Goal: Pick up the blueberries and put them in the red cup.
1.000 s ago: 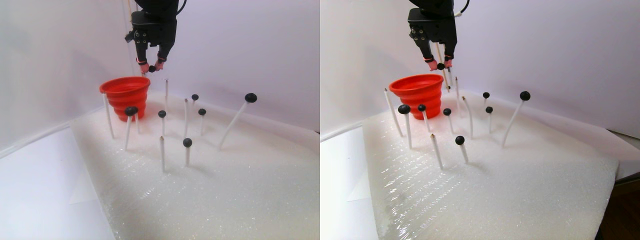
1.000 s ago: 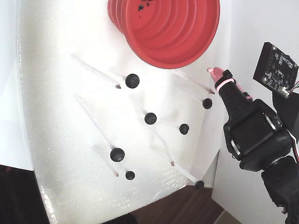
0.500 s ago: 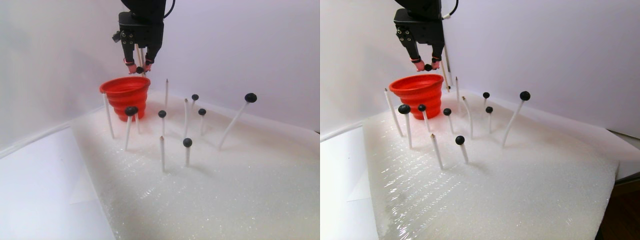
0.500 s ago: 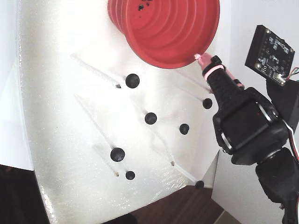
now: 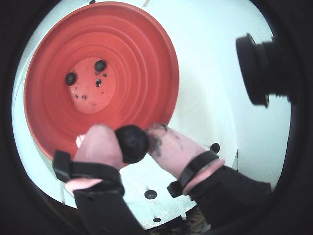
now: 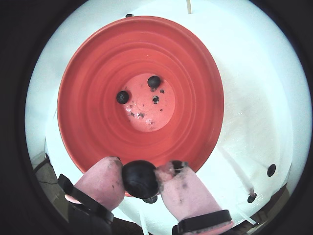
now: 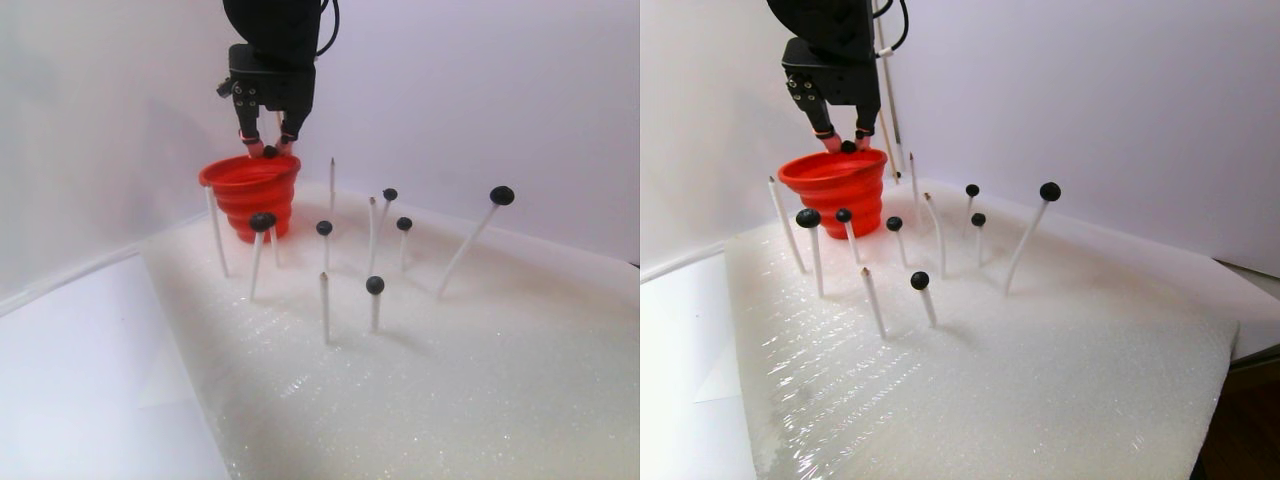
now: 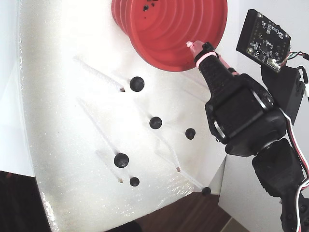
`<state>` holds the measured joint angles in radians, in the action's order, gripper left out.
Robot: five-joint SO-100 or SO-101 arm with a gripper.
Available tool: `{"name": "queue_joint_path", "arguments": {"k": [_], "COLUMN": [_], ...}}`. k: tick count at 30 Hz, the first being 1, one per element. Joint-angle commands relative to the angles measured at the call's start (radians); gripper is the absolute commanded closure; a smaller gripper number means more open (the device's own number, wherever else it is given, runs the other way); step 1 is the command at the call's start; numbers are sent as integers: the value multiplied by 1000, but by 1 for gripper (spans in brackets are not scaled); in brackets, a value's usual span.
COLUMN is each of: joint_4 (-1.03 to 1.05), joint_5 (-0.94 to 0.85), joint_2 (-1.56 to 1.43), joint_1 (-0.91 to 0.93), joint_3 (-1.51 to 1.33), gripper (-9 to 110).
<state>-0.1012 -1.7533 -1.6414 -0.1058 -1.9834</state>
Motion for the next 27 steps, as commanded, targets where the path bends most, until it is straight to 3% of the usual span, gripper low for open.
{"name": "queue_joint_path", "arguments": {"k": [1,11,27], "joint_4": [-38,-48,11], "joint_5": [9,20,0], "joint_2": [-5,6,-89], "joint_1": [-32,-35,23], "joint_3": [95,109,71], "gripper": [89,83,84]}}
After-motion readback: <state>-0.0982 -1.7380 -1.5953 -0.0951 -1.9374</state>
